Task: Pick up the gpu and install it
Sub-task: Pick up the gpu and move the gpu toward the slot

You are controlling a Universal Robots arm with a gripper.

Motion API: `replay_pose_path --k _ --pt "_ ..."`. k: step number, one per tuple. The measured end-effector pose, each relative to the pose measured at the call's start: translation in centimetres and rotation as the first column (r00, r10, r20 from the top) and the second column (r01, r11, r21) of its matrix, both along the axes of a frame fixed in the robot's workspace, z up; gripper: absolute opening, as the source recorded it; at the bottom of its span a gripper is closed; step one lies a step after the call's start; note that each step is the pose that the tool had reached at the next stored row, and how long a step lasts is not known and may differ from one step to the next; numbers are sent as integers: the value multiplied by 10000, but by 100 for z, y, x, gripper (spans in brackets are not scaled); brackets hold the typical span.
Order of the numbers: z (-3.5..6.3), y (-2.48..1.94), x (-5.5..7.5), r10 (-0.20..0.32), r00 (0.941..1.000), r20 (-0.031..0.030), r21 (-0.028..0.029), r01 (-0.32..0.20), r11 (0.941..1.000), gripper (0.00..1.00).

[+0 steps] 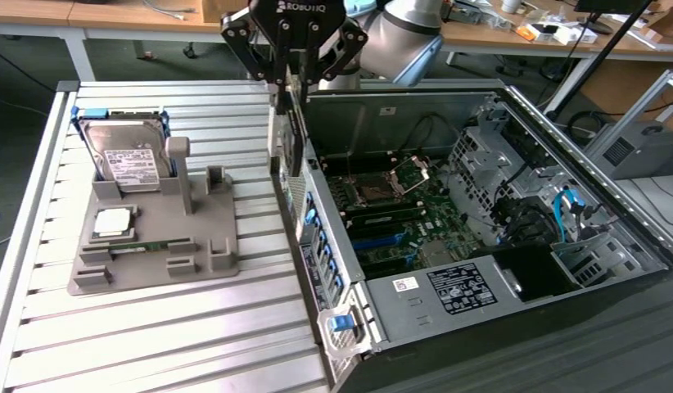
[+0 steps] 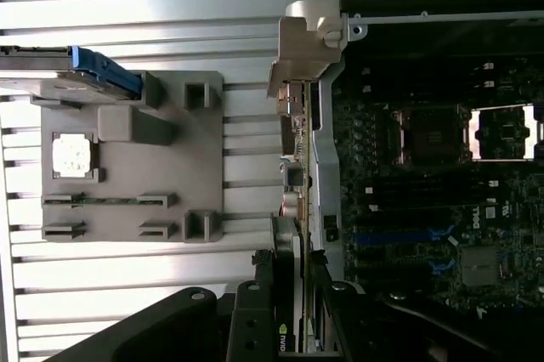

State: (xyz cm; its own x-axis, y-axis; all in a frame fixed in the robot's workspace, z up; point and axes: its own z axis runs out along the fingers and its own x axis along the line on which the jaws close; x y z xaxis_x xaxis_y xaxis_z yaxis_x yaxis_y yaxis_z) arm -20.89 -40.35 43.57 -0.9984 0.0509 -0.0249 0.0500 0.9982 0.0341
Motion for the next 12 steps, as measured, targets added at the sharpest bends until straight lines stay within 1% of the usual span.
replay_pose_path --k 12 --pt "0 -1 125 0 10000 0 0 0 10000 27"
